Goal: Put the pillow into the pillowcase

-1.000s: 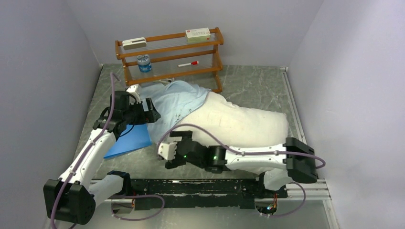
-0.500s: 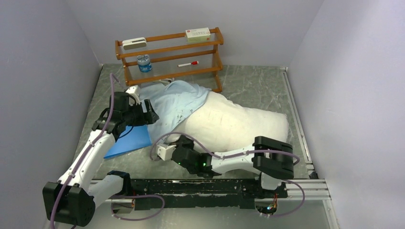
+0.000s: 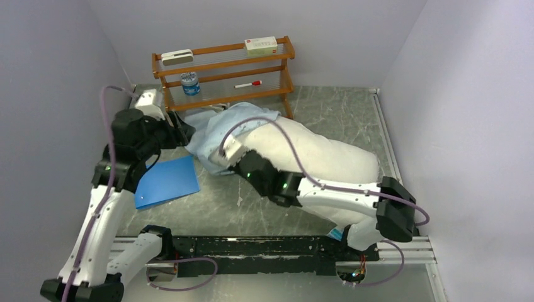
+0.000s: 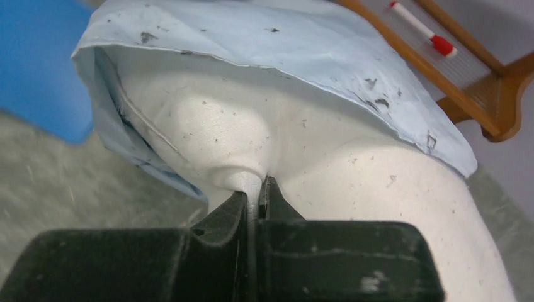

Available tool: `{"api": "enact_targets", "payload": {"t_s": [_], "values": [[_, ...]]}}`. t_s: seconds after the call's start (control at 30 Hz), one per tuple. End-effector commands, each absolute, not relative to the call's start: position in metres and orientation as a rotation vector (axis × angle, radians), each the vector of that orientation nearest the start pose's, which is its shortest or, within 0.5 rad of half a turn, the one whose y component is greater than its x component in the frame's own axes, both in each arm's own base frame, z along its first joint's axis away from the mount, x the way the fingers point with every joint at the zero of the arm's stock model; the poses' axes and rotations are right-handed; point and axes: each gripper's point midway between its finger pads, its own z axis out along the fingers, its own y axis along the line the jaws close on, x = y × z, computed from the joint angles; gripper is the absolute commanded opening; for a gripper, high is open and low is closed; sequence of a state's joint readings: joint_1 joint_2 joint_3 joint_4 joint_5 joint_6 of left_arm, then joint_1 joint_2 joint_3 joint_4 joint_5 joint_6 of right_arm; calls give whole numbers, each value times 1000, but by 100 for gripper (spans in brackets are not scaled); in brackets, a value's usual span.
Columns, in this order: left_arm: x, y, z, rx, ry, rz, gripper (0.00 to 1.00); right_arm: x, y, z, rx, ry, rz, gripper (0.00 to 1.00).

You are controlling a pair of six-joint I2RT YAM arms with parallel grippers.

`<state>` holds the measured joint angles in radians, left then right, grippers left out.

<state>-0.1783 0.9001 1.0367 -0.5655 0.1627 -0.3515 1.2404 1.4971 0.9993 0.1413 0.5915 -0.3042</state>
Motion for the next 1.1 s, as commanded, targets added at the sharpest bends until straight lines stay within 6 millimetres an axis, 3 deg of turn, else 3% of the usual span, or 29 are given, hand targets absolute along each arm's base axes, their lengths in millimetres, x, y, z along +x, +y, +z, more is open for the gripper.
{"api": "enact_targets", "payload": {"t_s": [0.0,0.2,0.3,0.57,0.7,0.87,0.93,1.07], "values": [[274,-84,346,-96,1863,-486,63,254,387,299,-633,1581,508,0],[262,-102,367,1,1835,-589,65,258,384,364,-486,1625,654,0],[260,-109,365,42,1832,-620,69,258,385,375,-441,1654,691,0],[265,-111,322,95,1943,-588,77,258,386,359,-395,1685,713,0],[267,-102,336,101,1914,-513,80,258,389,344,-402,1713,708,0],[258,-96,379,57,1834,-510,78,270,391,330,-362,1734,697,0],[259,-97,380,28,1839,-528,75,275,395,329,-351,1737,709,0],[264,-97,361,14,1887,-520,71,282,403,331,-342,1728,724,0]]}}
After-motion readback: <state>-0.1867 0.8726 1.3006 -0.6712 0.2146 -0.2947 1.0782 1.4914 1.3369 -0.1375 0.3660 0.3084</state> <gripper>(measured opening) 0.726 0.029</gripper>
